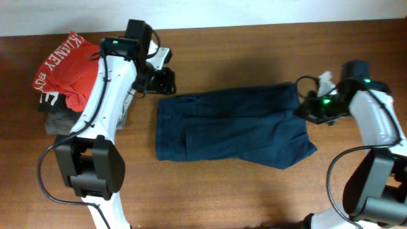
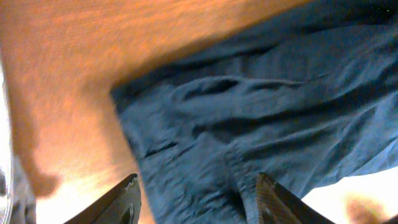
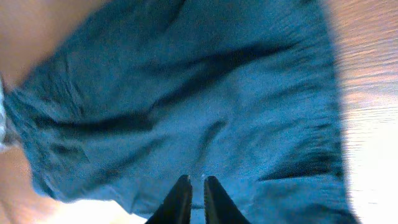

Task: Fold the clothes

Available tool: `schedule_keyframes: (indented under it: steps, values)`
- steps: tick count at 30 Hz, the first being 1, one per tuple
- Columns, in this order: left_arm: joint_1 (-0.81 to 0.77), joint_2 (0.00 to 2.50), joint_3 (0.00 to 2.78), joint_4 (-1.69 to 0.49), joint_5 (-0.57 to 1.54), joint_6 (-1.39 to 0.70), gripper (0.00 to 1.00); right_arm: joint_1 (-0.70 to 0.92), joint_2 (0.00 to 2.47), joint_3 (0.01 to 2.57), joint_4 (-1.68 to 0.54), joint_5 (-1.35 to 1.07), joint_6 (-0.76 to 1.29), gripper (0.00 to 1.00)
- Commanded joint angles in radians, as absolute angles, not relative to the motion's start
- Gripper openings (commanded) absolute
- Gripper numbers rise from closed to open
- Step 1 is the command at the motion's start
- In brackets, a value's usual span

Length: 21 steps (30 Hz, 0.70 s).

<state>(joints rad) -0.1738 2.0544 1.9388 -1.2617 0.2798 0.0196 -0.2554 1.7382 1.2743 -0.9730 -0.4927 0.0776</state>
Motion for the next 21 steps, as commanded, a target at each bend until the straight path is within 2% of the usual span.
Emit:
schedule_keyframes:
  steps: [1,3,5,9,14,18,21]
  values:
    - [-0.099,2.049,1.88,-1.293,0.263,-0.036,0.63,-0.183,1.764,1.231,-0.968,-0.373,0.096,0.21]
    - [-0.06,2.049,1.825,-1.292,0.279,-0.041,0.7,-0.157,1.777,1.209,-0.95,-0.309,0.137,0.31]
    - [-0.024,2.049,1.753,-1.273,0.332,-0.035,0.72,-0.146,1.79,1.187,-0.921,-0.273,0.168,0.34]
    - [0.004,2.049,1.585,-1.155,0.536,0.055,0.77,-0.145,1.816,1.167,-0.881,-0.276,0.186,0.34]
    - [-0.02,2.049,1.362,-0.967,0.672,0.073,0.84,-0.145,1.849,1.167,-0.851,-0.276,0.217,0.33]
    - [-0.051,2.049,1.272,-0.879,0.688,0.037,0.84,-0.144,1.851,1.167,-0.847,-0.276,0.219,0.32]
    - [-0.072,2.049,1.24,-0.822,0.646,-0.078,0.83,-0.144,1.851,1.167,-0.847,-0.276,0.219,0.32]
